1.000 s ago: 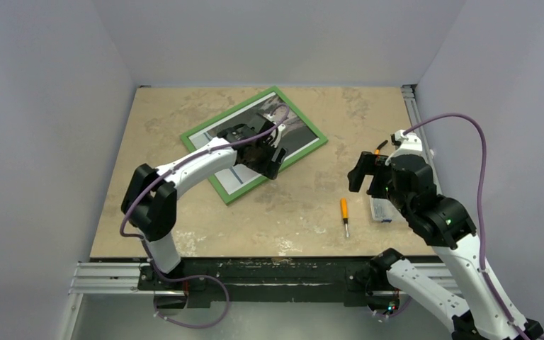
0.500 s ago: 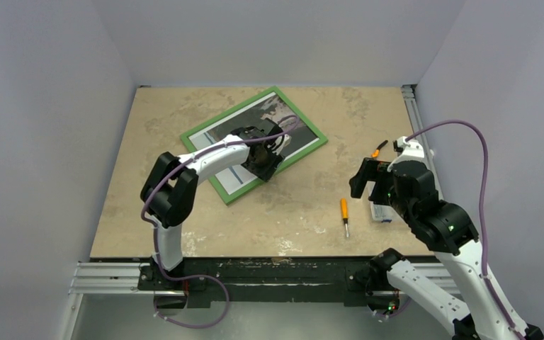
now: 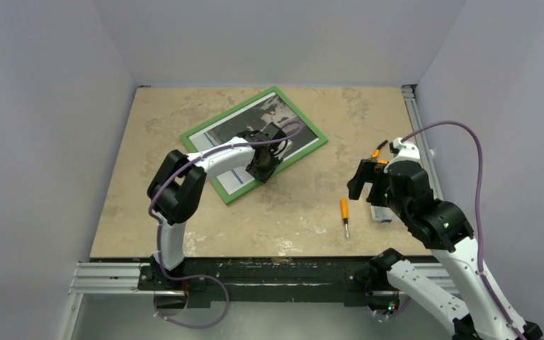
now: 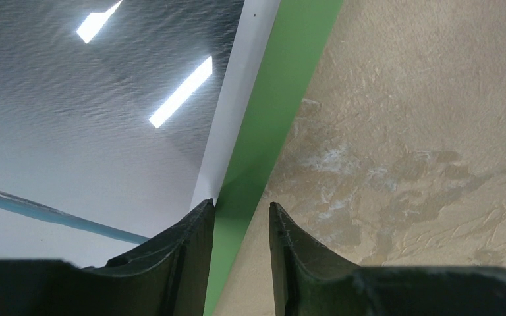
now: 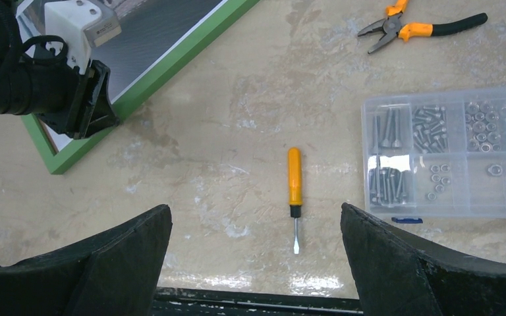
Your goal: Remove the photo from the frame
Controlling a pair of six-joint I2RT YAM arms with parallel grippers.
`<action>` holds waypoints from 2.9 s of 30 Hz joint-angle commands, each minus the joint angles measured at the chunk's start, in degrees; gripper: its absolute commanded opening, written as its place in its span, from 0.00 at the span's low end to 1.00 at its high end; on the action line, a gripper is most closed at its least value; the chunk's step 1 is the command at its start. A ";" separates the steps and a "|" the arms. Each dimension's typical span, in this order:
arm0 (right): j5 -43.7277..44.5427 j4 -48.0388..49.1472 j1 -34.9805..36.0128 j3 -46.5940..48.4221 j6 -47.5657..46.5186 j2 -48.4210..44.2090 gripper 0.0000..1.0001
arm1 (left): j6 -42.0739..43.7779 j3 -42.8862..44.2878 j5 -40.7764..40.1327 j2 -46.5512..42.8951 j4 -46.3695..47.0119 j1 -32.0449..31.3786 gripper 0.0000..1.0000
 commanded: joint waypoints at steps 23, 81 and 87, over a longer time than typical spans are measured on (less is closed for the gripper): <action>-12.01 13.86 0.28 -14.76 10.49 -0.14 0.99 | -1.62 1.82 -5.49 -2.79 -4.11 -4.45 0.00; -39.25 95.87 -3.31 -34.57 51.58 42.77 0.00 | -12.47 -11.41 -15.69 -28.58 -5.26 -19.93 0.75; -32.86 67.85 -3.35 -27.66 48.19 32.13 0.00 | -12.95 -12.57 -41.14 -24.18 -4.61 -31.20 0.81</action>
